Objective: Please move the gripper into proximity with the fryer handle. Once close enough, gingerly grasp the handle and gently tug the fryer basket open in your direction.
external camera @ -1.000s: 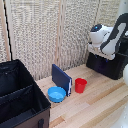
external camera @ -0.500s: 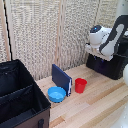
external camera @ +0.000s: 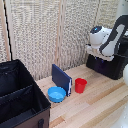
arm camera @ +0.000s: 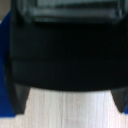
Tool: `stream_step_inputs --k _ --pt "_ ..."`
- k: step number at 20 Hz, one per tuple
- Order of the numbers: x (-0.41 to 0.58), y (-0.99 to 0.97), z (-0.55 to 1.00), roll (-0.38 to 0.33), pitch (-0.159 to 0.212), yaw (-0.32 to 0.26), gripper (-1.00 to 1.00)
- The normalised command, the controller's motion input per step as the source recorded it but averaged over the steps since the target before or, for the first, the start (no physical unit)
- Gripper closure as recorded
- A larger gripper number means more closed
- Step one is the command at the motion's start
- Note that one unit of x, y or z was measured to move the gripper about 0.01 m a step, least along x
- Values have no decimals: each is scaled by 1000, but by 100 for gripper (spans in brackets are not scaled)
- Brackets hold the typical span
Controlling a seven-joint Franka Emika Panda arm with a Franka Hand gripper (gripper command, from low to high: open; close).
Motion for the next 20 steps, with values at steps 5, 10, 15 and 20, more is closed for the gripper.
stream_step_inputs --k 5,10,15,20 --pt "-141 659 478 211 13 0 100" --pt "-85 642 471 209 1 -26 100" --pt "0 751 247 44 -50 -131 100" --pt "1 849 2 16 -6 -105 100"
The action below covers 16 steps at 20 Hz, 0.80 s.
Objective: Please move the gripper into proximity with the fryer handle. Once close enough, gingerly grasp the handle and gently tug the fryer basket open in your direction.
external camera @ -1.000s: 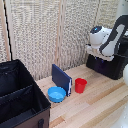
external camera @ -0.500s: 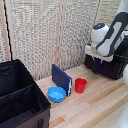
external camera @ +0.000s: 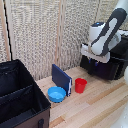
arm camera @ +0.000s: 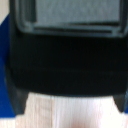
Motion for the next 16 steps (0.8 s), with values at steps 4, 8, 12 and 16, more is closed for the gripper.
stream_step_inputs --k 4,8,12,16 --pt "29 809 0 62 0 -105 100" --pt "204 474 -16 65 0 -78 100" --pt "324 71 -239 5 0 -170 100" --pt "88 15 -44 2 -21 -219 -100"
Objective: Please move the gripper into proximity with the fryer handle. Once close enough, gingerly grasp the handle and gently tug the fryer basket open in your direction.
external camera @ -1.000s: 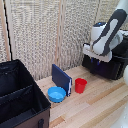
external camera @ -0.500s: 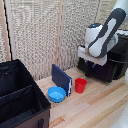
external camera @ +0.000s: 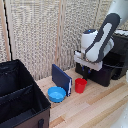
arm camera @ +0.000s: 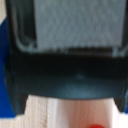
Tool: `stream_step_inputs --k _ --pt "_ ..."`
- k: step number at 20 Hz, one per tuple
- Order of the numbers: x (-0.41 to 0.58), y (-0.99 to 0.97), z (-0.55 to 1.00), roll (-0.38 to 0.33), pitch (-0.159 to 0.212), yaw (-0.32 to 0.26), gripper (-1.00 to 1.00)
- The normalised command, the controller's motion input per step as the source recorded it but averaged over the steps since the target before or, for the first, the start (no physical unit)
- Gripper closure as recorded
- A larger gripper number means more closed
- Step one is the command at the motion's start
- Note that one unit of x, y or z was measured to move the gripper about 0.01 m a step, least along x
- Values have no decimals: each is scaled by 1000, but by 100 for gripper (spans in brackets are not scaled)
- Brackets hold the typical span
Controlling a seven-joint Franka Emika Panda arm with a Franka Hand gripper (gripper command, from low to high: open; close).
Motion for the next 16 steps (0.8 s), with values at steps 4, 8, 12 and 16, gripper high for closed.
stream_step_inputs --k 4,8,12,16 --pt "14 -11 173 26 52 -88 -100" --pt "-163 8 669 131 78 -23 -100" --pt "-254 64 622 166 100 -36 -100" --pt "-74 151 370 173 107 -104 -100"
